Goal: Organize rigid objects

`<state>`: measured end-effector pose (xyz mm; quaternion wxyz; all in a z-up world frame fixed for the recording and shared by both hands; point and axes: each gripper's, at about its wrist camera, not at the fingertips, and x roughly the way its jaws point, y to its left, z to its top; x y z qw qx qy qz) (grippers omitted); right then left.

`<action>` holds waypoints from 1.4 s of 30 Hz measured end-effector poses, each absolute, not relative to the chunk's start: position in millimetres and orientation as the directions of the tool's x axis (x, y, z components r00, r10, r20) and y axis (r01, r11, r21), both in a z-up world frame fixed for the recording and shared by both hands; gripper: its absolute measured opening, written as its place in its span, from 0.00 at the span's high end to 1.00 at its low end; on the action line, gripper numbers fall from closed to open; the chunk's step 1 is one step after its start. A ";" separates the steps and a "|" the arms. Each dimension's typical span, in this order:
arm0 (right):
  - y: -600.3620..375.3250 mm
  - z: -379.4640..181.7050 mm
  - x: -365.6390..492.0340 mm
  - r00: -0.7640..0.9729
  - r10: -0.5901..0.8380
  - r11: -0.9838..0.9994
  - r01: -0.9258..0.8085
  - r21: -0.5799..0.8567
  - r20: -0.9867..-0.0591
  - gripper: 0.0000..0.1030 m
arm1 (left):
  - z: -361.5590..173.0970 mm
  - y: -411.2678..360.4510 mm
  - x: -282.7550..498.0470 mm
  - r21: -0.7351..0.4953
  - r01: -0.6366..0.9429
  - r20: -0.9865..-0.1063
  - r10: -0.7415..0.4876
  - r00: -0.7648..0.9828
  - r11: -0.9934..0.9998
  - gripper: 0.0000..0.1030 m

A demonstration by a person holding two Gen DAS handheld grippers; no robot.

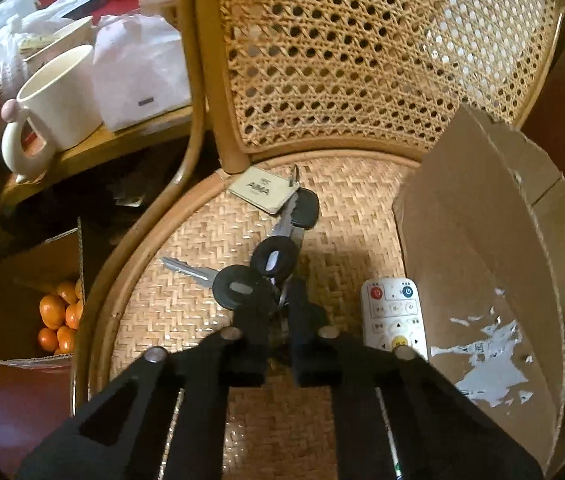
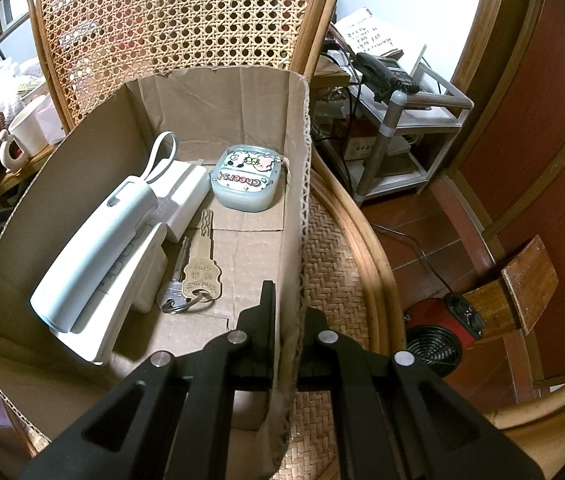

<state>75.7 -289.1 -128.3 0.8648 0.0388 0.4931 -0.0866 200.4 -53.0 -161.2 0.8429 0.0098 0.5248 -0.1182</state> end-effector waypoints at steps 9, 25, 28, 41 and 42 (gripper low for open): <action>-289.3 -128.3 75.7 0.498 -0.111 0.982 0.188 -0.018 -0.860 0.94 | -128.1 -51.7 185.6 -0.093 0.238 -0.852 -0.201 0.483 0.967 0.97; -289.3 -128.3 75.6 0.498 -0.111 0.982 0.188 -0.018 -0.860 0.94 | -22.5 -67.6 114.7 -0.072 0.280 -0.608 -0.265 0.749 0.957 0.96; -289.2 -128.3 75.6 0.498 -0.111 0.982 0.188 -0.018 -0.860 0.94 | -9.2 -82.0 97.7 -0.087 0.336 -0.553 -0.326 0.766 0.938 0.96; -289.0 -128.3 75.7 0.498 -0.110 0.982 0.188 -0.017 -0.860 0.94 | -26.4 -151.2 78.3 -0.018 0.496 -0.615 -0.401 0.679 0.868 0.96; -289.0 -128.4 75.7 0.498 -0.110 0.982 0.188 -0.017 -0.860 0.94 | -28.8 -153.8 78.7 -0.006 0.499 -0.618 -0.396 0.679 0.866 0.96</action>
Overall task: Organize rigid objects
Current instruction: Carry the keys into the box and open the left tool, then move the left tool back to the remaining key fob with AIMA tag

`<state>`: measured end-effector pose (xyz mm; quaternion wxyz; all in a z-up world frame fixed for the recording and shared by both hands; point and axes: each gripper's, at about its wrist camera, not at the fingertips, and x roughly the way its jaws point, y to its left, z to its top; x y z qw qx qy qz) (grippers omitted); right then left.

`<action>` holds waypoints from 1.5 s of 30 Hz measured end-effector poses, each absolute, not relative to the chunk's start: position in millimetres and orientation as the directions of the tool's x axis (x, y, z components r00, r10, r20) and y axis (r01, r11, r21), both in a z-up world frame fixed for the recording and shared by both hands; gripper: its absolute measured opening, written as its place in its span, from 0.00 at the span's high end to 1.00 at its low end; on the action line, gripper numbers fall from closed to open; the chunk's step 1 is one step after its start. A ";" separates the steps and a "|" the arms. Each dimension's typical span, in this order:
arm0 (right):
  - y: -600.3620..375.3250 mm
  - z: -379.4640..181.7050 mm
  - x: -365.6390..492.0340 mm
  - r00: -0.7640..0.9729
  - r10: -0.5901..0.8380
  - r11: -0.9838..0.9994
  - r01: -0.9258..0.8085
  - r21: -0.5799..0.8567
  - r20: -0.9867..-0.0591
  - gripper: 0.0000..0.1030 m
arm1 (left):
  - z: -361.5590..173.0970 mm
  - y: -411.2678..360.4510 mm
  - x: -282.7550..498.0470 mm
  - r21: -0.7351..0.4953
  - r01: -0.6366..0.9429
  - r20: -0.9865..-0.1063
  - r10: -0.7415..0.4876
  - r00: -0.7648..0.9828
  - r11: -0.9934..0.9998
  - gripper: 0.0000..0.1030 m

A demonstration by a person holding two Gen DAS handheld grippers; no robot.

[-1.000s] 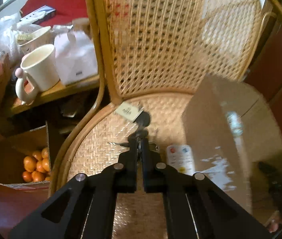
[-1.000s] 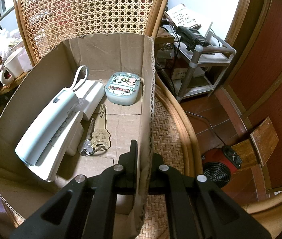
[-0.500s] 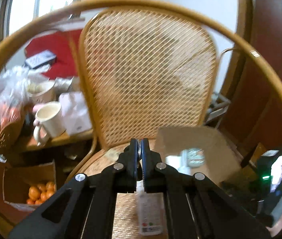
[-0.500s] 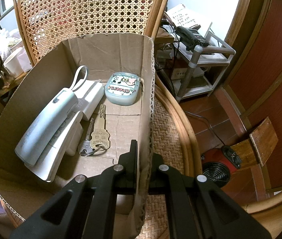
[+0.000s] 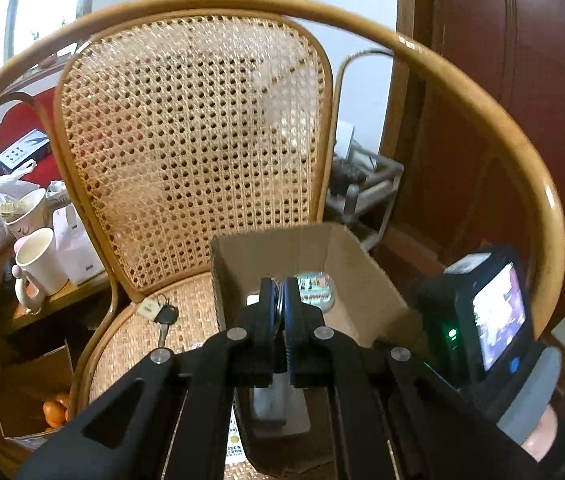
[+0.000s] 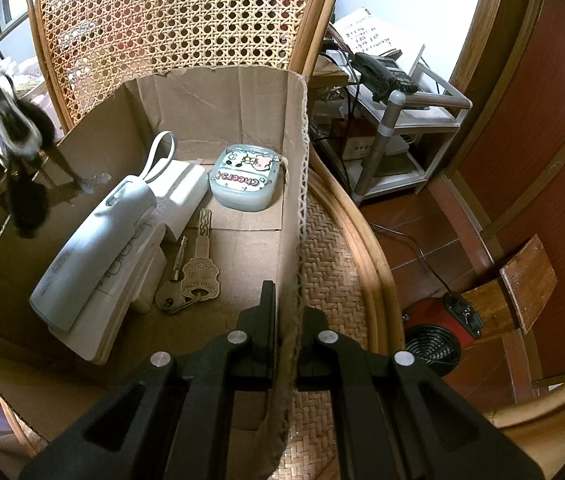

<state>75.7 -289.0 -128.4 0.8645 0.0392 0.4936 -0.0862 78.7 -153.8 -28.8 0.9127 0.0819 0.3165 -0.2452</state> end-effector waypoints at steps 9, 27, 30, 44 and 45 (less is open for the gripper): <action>-290.6 -128.2 73.7 0.498 -0.109 0.982 0.186 -0.017 -0.860 0.94 | -39.2 -150.3 86.7 0.039 0.472 -0.646 -0.338 0.685 0.881 0.84; -291.9 -128.1 73.1 0.497 -0.107 0.983 0.186 -0.015 -0.861 0.94 | -62.1 -79.5 155.3 0.033 0.181 -0.651 -0.116 0.750 0.983 0.08; -292.6 -128.4 72.6 0.496 -0.104 0.983 0.185 -0.011 -0.862 0.94 | -78.8 -68.9 172.5 0.009 0.174 -0.694 -0.120 0.710 0.985 0.08; -292.9 -129.2 74.5 0.496 -0.092 0.982 0.190 0.005 -0.863 0.94 | -145.0 -55.9 242.4 0.004 0.121 -0.811 -0.068 0.582 0.993 0.08; -293.0 -129.3 74.7 0.495 -0.091 0.982 0.191 0.006 -0.864 0.94 | -150.1 -54.5 246.8 0.001 0.114 -0.818 -0.065 0.571 0.993 0.08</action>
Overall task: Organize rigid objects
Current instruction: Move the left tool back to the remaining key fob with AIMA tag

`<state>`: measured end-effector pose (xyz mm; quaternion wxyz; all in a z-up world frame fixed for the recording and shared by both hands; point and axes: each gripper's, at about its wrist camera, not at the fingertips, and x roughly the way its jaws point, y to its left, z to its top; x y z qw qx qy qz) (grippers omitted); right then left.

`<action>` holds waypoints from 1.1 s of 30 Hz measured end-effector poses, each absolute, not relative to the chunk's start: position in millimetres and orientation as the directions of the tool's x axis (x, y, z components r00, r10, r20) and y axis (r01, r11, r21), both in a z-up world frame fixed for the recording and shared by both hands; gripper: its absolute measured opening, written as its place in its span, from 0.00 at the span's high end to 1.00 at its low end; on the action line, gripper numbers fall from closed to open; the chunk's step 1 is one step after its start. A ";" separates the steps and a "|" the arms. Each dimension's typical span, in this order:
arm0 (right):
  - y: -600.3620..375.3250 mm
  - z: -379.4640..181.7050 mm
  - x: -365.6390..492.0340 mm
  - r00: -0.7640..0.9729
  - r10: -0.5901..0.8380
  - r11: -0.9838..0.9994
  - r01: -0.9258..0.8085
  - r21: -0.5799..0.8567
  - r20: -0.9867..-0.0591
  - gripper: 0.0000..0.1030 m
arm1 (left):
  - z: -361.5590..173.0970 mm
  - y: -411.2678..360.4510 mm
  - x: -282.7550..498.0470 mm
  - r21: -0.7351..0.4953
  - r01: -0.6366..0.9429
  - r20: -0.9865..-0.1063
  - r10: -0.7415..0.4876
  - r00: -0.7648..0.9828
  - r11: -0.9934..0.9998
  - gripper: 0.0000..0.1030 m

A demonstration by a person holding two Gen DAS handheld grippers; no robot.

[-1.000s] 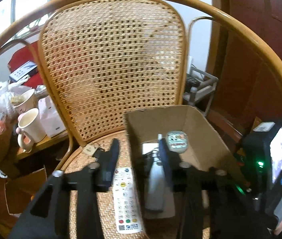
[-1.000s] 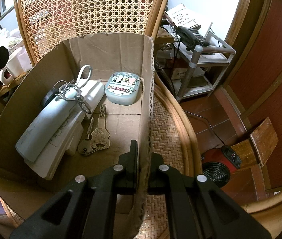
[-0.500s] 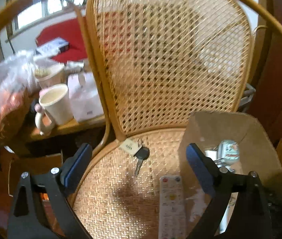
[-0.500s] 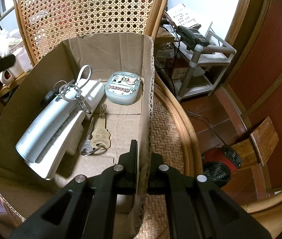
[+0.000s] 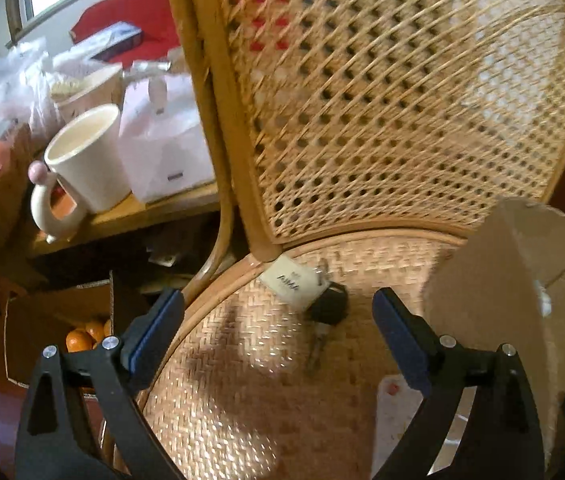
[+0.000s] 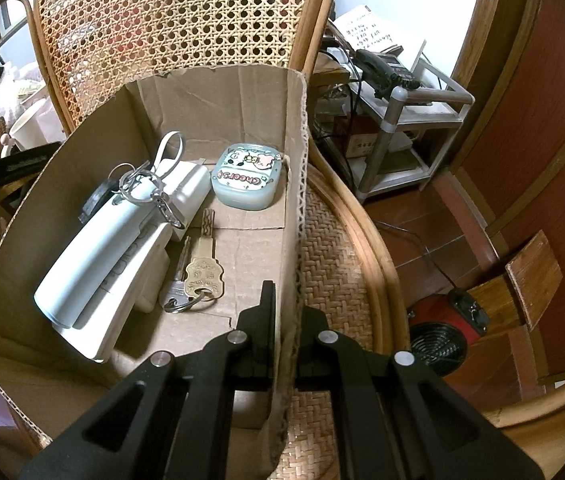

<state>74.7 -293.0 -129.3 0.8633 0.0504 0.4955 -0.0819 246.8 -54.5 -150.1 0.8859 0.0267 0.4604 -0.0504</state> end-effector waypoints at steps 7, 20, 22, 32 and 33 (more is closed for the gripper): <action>-292.8 -129.5 74.1 0.496 -0.085 0.984 0.181 0.007 -0.864 0.93 | -181.1 -53.1 271.8 -0.024 0.076 -0.854 -0.060 0.516 0.997 0.08; -292.7 -129.6 73.8 0.497 -0.085 0.984 0.180 0.007 -0.864 0.93 | -197.0 -79.6 282.4 -0.026 0.159 -0.860 -0.103 0.499 0.987 0.11; -292.5 -129.6 73.6 0.497 -0.085 0.983 0.181 0.007 -0.864 0.93 | -200.0 -85.0 282.2 -0.036 0.177 -0.867 -0.118 0.485 0.984 0.23; -292.5 -129.6 73.7 0.497 -0.086 0.984 0.180 0.006 -0.864 0.93 | -196.0 -92.8 268.7 -0.025 0.204 -0.843 -0.130 0.523 0.979 0.65; -292.5 -129.7 73.6 0.496 -0.086 0.984 0.180 0.006 -0.864 0.93 | -193.9 -91.2 268.9 -0.027 0.204 -0.845 -0.131 0.519 0.979 0.69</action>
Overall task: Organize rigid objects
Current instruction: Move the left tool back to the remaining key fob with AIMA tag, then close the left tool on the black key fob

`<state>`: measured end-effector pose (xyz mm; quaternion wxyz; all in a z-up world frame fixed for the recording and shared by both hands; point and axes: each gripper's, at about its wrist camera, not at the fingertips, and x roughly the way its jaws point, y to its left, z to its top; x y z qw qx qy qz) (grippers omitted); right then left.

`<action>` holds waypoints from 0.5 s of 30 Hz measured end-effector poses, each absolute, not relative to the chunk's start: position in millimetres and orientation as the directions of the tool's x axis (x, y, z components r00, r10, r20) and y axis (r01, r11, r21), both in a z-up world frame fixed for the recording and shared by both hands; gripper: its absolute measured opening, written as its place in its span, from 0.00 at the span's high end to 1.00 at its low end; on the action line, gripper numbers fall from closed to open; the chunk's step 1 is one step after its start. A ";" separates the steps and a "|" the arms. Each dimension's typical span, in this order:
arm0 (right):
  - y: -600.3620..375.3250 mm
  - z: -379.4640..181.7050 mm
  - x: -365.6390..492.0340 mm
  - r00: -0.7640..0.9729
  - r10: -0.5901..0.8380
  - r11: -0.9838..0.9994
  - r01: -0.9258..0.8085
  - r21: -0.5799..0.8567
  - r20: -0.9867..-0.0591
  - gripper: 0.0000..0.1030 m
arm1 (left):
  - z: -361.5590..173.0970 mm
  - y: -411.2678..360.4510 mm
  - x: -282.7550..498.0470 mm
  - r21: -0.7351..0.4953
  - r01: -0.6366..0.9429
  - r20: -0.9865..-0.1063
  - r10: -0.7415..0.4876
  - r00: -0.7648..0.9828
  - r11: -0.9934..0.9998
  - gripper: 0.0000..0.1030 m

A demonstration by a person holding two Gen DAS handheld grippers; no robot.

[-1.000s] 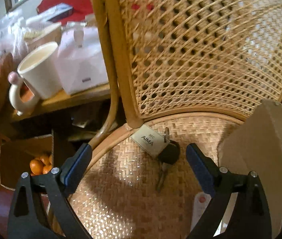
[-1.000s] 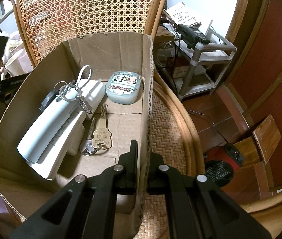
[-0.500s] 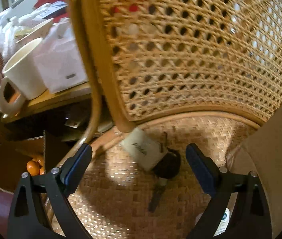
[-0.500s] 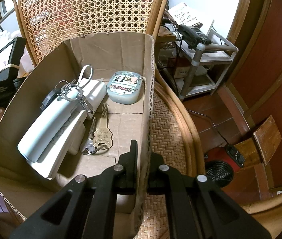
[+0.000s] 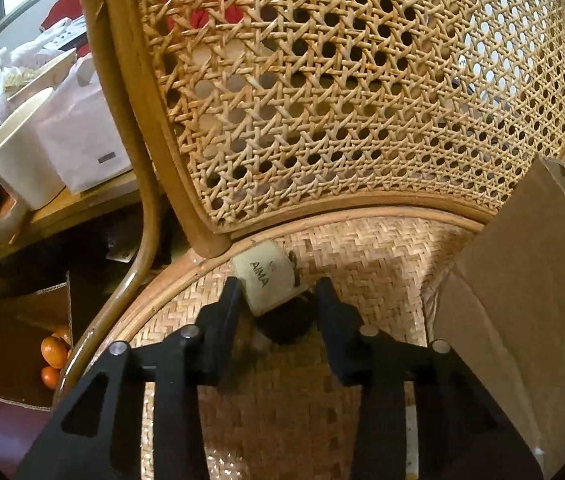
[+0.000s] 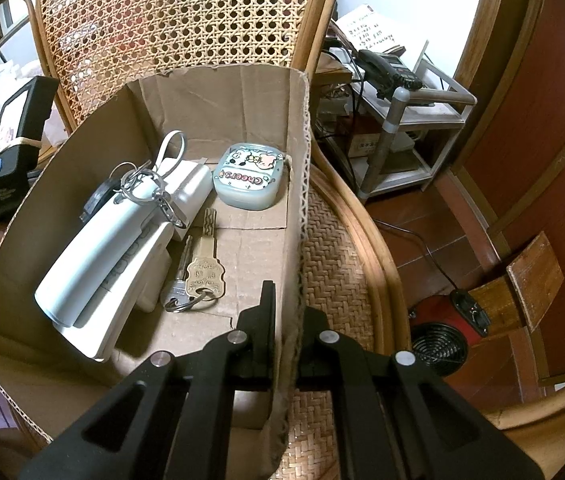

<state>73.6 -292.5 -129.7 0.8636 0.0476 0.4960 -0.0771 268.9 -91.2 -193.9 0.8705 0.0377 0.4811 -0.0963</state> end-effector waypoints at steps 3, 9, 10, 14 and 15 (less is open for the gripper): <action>-292.5 -129.7 73.5 0.496 -0.087 0.983 0.181 0.005 -0.864 0.93 | -186.9 -93.2 266.0 -0.020 0.216 -0.855 -0.129 0.503 0.976 0.70; -293.2 -129.1 72.9 0.496 -0.090 0.983 0.183 0.002 -0.864 0.93 | -180.7 -84.4 254.9 -0.031 0.214 -0.865 -0.134 0.484 0.976 0.70; -293.1 -129.0 72.7 0.496 -0.090 0.983 0.183 0.002 -0.864 0.93 | -181.5 -79.2 254.0 -0.040 0.217 -0.864 -0.143 0.482 0.975 0.70; -293.7 -128.9 72.0 0.494 -0.091 0.984 0.181 0.000 -0.865 0.93 | -174.5 -71.7 244.5 -0.041 0.227 -0.855 -0.152 0.496 0.973 0.70; -293.7 -128.8 72.0 0.494 -0.091 0.984 0.180 -0.001 -0.865 0.93 | -172.1 -68.3 243.1 -0.049 0.226 -0.852 -0.159 0.499 0.973 0.70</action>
